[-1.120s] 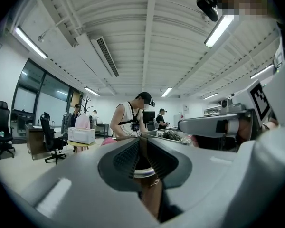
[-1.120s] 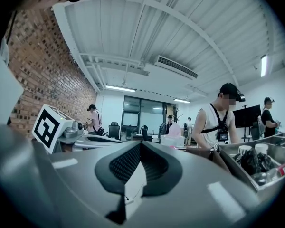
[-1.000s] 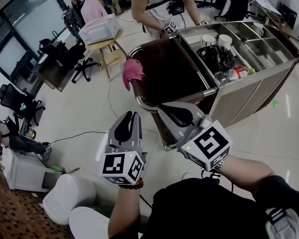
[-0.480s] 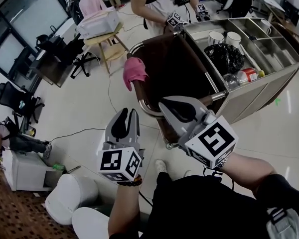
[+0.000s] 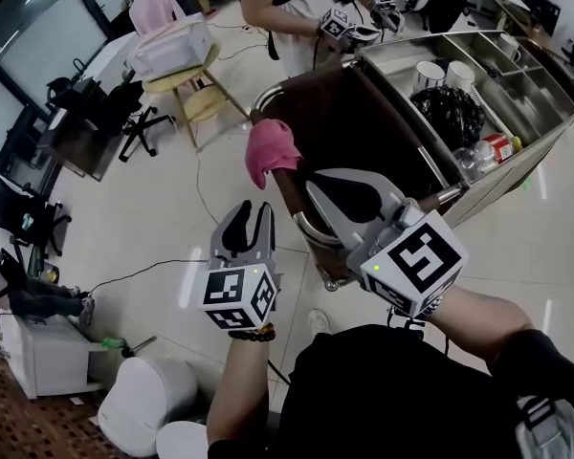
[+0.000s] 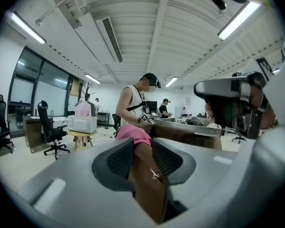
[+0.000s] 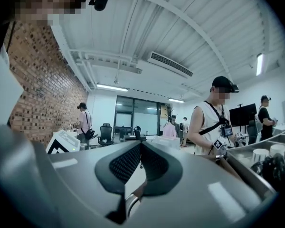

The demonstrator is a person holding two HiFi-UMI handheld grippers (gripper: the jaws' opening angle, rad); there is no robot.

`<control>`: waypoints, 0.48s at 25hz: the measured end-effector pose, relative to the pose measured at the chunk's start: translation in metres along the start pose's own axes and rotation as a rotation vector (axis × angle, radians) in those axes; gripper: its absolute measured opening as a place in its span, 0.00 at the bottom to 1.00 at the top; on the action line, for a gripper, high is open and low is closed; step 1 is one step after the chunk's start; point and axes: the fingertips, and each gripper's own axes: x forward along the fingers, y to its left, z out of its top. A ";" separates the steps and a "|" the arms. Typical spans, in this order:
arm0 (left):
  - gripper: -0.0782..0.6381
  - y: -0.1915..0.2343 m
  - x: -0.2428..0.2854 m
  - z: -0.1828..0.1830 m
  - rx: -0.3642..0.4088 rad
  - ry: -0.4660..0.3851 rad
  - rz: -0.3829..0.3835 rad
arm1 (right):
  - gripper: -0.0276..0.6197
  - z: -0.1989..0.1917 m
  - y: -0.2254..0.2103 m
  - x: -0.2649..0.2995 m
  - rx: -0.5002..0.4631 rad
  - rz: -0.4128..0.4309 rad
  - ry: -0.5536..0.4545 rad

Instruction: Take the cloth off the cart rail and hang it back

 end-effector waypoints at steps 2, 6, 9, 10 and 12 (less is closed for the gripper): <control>0.26 0.016 0.012 -0.013 -0.010 0.026 -0.018 | 0.03 -0.005 -0.004 0.017 -0.003 -0.014 0.004; 0.28 0.083 0.022 -0.018 -0.028 0.072 -0.052 | 0.03 0.001 0.011 0.089 -0.014 -0.044 0.027; 0.29 0.118 0.036 -0.024 -0.029 0.106 -0.078 | 0.03 0.002 0.011 0.129 -0.012 -0.075 0.053; 0.30 0.127 0.044 -0.026 -0.028 0.118 -0.087 | 0.03 0.002 0.008 0.140 -0.012 -0.086 0.060; 0.31 0.146 0.060 -0.031 -0.029 0.144 -0.102 | 0.03 0.003 -0.001 0.165 -0.012 -0.107 0.074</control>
